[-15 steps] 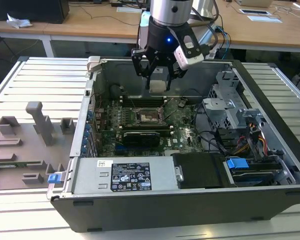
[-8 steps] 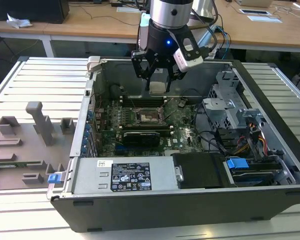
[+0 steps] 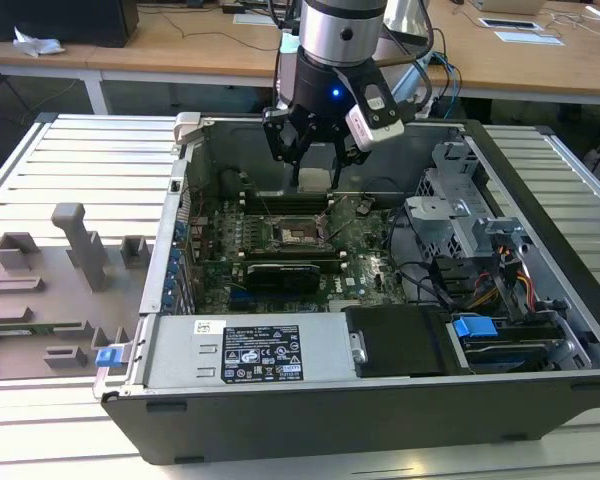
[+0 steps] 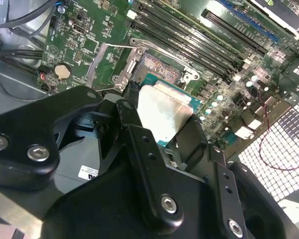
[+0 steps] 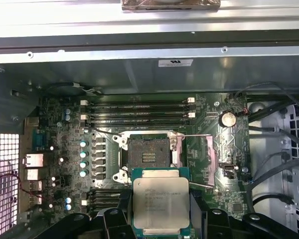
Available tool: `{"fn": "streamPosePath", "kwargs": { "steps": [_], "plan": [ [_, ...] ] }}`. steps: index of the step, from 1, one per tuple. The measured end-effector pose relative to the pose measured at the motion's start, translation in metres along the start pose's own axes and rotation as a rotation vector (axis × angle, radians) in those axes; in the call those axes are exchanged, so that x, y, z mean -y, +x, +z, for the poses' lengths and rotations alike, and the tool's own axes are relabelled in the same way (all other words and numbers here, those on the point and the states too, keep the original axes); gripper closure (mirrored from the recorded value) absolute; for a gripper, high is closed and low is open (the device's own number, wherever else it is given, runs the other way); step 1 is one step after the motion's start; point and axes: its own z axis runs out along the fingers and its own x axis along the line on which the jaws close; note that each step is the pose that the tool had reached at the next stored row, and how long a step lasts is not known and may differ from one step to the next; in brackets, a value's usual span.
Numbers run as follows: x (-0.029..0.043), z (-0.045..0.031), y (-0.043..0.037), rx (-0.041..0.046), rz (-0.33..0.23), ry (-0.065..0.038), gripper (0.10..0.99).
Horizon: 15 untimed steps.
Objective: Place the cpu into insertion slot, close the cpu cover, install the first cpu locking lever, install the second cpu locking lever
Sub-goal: 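Place the cpu into insertion slot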
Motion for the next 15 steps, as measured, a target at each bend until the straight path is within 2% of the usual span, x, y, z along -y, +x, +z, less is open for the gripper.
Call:
{"fn": "streamPosePath", "kwargs": {
  "steps": [5, 10, 11, 14, 15],
  "plan": [
    [0.0003, 0.0038, -0.0001, 0.0000, 0.000, 0.000, 0.541],
    [0.0010, 0.0129, -0.0002, 0.0000, 0.000, 0.000, 0.541],
    [0.0003, 0.0149, -0.0002, 0.0001, 0.000, 0.003, 0.541],
    [-0.0063, 0.0202, -0.0001, 0.0007, 0.000, 0.025, 0.541],
    [-0.0081, 0.0230, 0.0002, 0.0006, 0.000, 0.027, 0.541]
  ]
}}
